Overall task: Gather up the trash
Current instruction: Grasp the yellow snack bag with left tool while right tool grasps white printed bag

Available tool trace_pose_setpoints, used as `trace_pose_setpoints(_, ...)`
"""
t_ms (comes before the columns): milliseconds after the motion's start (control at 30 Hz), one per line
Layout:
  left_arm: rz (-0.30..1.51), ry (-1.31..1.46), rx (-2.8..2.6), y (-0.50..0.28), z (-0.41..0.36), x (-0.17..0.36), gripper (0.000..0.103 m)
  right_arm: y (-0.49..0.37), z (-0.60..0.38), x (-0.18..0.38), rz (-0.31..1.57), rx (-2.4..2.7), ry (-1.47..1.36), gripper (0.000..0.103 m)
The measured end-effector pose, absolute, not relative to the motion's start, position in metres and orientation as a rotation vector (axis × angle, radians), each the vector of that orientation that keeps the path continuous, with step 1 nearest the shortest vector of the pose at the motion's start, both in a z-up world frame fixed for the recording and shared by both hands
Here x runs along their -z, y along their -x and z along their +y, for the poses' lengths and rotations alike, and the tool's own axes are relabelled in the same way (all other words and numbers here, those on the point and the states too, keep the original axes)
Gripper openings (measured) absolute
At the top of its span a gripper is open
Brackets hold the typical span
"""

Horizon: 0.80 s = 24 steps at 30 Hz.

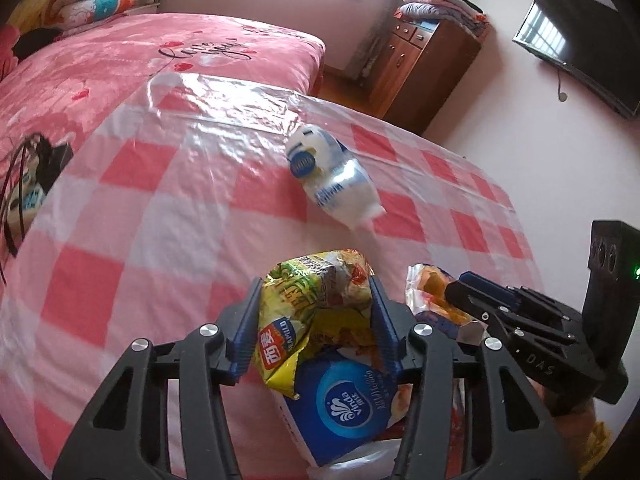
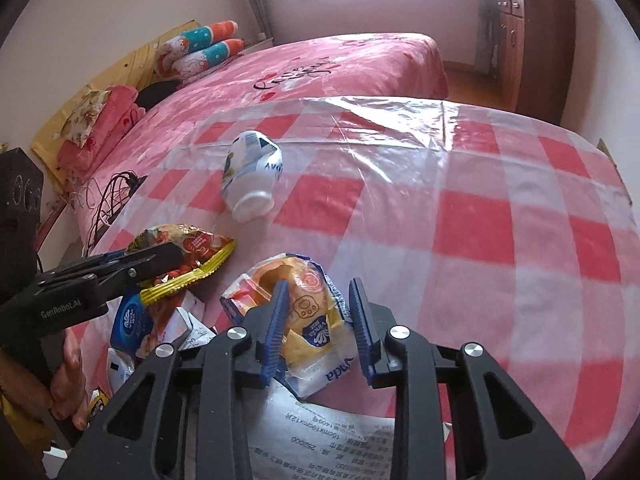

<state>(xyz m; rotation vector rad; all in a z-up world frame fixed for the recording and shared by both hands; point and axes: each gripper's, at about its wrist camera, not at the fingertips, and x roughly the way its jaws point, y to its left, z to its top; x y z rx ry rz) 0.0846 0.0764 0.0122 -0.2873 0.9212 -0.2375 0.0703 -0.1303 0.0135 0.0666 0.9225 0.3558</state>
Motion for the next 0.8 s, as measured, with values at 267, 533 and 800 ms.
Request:
trace_pose_setpoints(267,0.913,0.339,0.262,-0.052,0.080,-0.012,0.050,-0.040,-0.153,-0.014,0.945,-0.354,-0.209,0.057)
trace_pose_setpoints(533,0.875,0.377,0.253,-0.039,0.094,-0.021,0.049,-0.010,-0.180,-0.017,0.948,-0.466,-0.297,0.080)
trace_pose_setpoints(800,0.844,0.384,0.227,-0.022,0.109,-0.034,0.049,0.023,-0.164,-0.022,0.937,-0.571,-0.187,0.090)
